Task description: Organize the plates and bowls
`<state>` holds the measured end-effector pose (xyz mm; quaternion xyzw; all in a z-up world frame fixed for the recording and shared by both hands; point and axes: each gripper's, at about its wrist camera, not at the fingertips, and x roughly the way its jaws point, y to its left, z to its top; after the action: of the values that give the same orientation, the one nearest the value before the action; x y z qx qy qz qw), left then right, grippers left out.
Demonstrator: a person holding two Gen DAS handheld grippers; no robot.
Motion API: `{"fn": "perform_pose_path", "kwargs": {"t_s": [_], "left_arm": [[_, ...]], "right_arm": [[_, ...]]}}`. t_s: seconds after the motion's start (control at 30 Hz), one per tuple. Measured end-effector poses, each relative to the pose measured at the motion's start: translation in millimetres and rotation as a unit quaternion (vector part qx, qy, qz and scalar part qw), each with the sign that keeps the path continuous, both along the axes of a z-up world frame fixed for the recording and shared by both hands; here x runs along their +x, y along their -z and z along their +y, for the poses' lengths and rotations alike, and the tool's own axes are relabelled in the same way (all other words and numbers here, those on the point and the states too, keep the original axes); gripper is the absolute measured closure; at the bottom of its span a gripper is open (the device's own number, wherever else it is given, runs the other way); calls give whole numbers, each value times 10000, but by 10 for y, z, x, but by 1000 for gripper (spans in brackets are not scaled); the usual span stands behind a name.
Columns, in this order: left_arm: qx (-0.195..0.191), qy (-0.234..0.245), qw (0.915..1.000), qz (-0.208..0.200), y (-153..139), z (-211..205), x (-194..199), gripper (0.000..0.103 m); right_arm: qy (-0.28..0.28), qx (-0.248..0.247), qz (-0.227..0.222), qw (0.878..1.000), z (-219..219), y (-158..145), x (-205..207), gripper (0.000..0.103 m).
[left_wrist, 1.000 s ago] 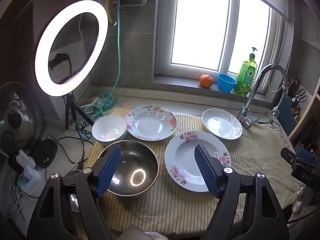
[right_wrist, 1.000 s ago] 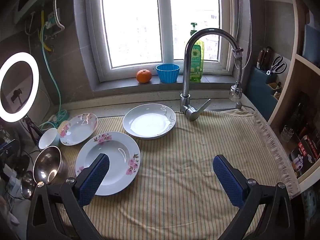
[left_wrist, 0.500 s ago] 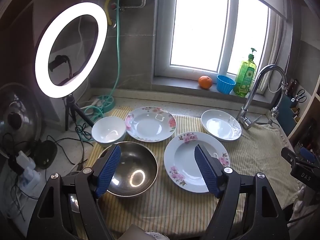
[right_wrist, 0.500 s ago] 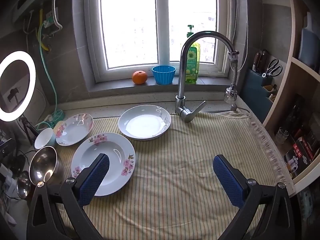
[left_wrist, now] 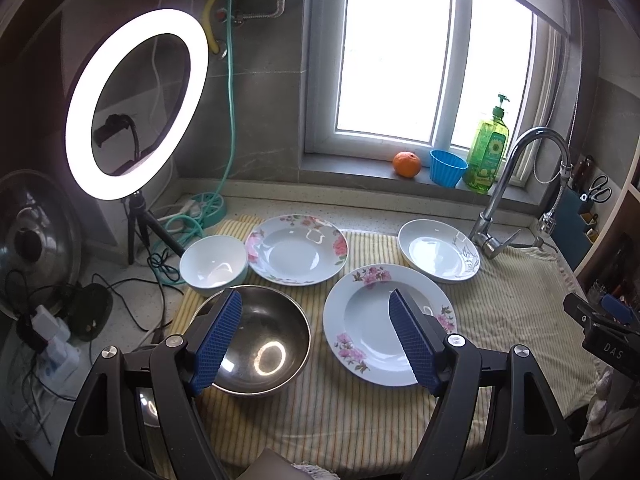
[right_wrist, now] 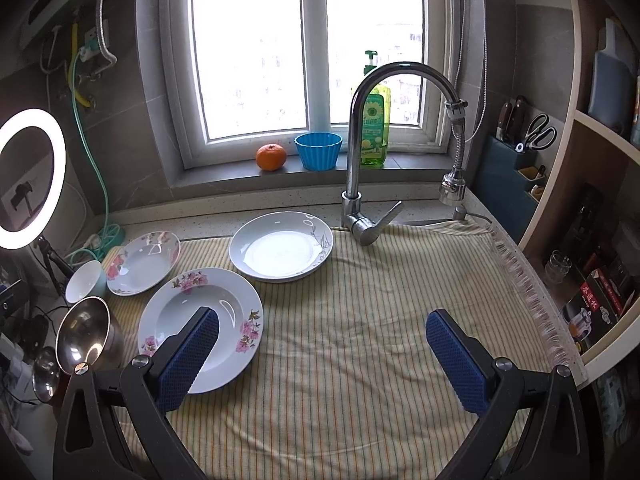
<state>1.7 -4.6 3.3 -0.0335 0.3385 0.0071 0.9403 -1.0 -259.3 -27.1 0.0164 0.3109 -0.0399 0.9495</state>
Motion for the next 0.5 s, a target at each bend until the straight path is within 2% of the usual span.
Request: {"fn": "perform_pose_path", "kwargs": {"t_s": [0.5], "left_arm": [[-12,-32,10000,32,27,5,1,27]], "right_arm": [[-36,37,65,10000,7,31,18,0]]}}
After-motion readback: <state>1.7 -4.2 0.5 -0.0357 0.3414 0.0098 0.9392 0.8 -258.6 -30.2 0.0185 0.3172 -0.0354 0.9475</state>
